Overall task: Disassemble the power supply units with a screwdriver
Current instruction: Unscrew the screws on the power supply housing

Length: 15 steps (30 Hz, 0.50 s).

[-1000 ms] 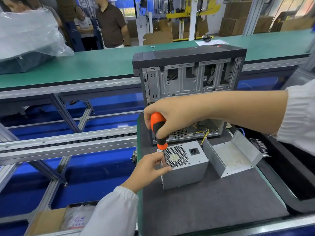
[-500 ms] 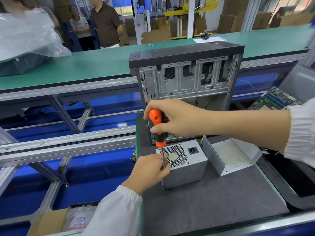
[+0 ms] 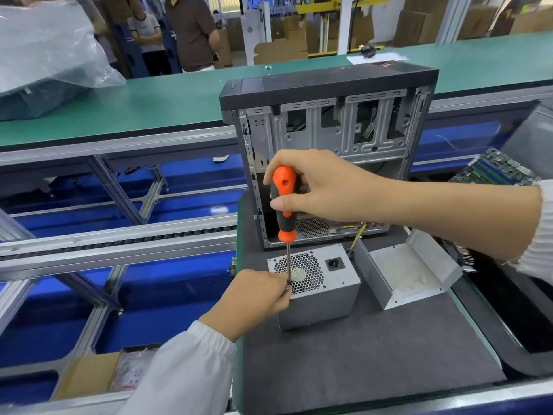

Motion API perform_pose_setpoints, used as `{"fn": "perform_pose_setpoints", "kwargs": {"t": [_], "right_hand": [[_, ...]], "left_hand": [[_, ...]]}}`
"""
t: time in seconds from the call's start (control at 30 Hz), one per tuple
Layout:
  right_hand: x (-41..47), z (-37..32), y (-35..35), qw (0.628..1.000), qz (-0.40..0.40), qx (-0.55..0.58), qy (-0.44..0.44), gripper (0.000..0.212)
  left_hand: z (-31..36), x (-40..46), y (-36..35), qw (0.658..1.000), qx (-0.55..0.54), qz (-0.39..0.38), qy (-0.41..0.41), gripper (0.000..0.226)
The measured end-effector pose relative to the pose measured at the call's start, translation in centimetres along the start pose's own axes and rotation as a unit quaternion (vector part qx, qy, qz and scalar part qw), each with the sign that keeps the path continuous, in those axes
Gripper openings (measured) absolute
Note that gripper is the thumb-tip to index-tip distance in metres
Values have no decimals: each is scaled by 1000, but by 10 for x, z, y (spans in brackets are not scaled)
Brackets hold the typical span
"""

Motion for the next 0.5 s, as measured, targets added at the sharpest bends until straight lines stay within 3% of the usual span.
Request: {"fn": "perform_pose_setpoints", "kwargs": {"t": [0.13, 0.2, 0.33, 0.43, 0.5], "right_hand": [[-1, 8, 11, 1000, 11, 0, 1, 26], [-3, 15, 15, 1000, 18, 5, -3, 25], [-9, 34, 23, 998, 53, 17, -21, 21], [-15, 55, 25, 995, 74, 42, -52, 18], [-19, 72, 24, 992, 82, 51, -80, 16]], "left_hand": [[7, 1, 16, 998, 56, 39, -10, 44], [6, 4, 12, 999, 39, 1, 5, 33], [0, 7, 2, 997, 57, -19, 55, 38], [-4, 4, 6, 995, 14, 4, 96, 42], [-12, 1, 13, 988, -68, 40, 133, 48]]}}
Point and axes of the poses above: each hand's wrist, its own x-axis towards the middle knuckle, its own y-axis out of the back of the hand, z = x × y, the point moved 8 cm from there along x, towards the middle knuckle, and after that the axes turned 4 degrees about z, right-handed, at the moved point
